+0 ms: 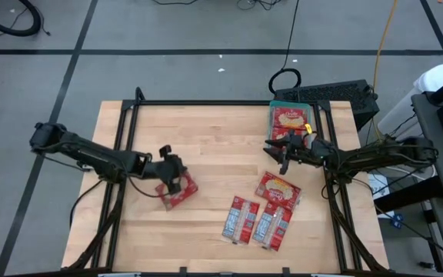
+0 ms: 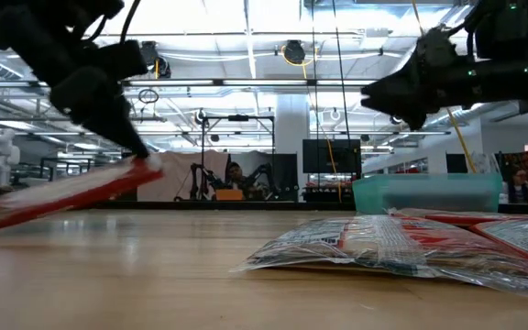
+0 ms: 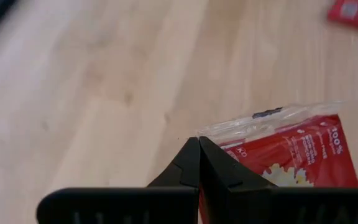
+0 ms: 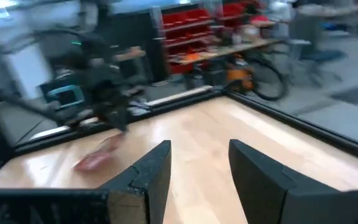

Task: Sort popcorn bags into baskets
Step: Put the red popcorn bag into the green bin

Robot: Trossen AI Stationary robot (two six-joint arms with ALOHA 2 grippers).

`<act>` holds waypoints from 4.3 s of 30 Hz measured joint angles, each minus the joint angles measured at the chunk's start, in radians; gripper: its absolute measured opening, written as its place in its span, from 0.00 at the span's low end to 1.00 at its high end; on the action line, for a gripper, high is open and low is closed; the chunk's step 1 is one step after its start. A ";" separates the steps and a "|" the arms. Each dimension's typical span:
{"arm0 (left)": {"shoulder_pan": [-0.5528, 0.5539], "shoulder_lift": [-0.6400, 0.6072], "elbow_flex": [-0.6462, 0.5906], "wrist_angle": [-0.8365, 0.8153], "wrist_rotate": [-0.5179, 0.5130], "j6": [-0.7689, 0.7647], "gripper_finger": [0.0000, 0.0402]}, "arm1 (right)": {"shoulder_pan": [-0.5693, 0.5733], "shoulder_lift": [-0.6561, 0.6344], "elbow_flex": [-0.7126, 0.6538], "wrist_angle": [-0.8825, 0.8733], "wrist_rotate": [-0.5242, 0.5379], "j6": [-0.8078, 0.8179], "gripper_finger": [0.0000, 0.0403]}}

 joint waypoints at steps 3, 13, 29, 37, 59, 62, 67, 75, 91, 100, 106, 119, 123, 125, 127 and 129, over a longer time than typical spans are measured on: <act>0.038 -0.017 0.000 0.054 -0.002 0.055 0.00 | 0.024 0.078 0.038 -0.035 0.085 0.091 0.38; 0.161 -0.022 0.001 0.256 -0.010 0.167 0.00 | 0.128 0.622 0.473 -0.099 0.066 0.066 0.40; 0.253 -0.022 0.001 0.360 -0.026 0.234 0.00 | 0.133 1.007 0.830 -0.066 -0.008 0.042 0.69; 0.245 -0.024 0.001 0.397 -0.020 0.245 0.01 | 0.106 1.020 0.862 -0.053 -0.005 0.001 0.41; 0.234 -0.071 0.002 0.397 0.022 0.284 0.43 | 0.029 0.779 0.862 -0.564 -0.155 -0.290 0.02; 0.234 -0.046 0.001 0.395 0.090 0.256 0.52 | 0.031 0.739 0.861 -0.648 -0.197 -0.341 0.03; 0.234 0.021 0.001 0.466 0.240 0.249 0.62 | 0.029 0.697 0.861 -0.738 -0.190 -0.422 0.05; 0.234 0.174 0.001 0.667 0.291 0.266 0.63 | 0.030 0.681 0.861 -0.794 -0.189 -0.436 0.04; 0.282 0.308 0.001 0.875 0.302 0.329 0.06 | 0.034 0.682 0.861 -0.791 -0.176 -0.437 0.05; 0.365 0.197 0.001 0.753 0.290 0.316 0.02 | 0.034 0.597 0.861 -0.913 -0.009 -0.360 0.23; 0.451 0.031 -0.012 0.679 0.282 0.317 0.02 | 0.033 0.503 0.783 -0.903 0.046 -0.342 0.37; 0.503 -0.035 -0.184 1.260 0.480 0.220 0.02 | 0.034 0.456 0.408 -0.069 -0.016 -0.203 0.44; 0.474 0.010 -0.190 1.462 0.484 0.204 0.02 | 0.034 0.457 0.393 0.038 -0.034 -0.204 0.45; 0.458 0.039 -0.181 1.523 0.484 0.213 0.01 | 0.034 0.456 0.399 0.084 -0.035 -0.218 0.45; 0.444 0.070 -0.169 1.583 0.484 0.216 0.01 | 0.034 0.457 0.401 0.148 -0.035 -0.238 0.45; 0.431 0.094 -0.154 1.647 0.485 0.212 0.02 | 0.034 0.457 0.401 0.215 -0.035 -0.253 0.45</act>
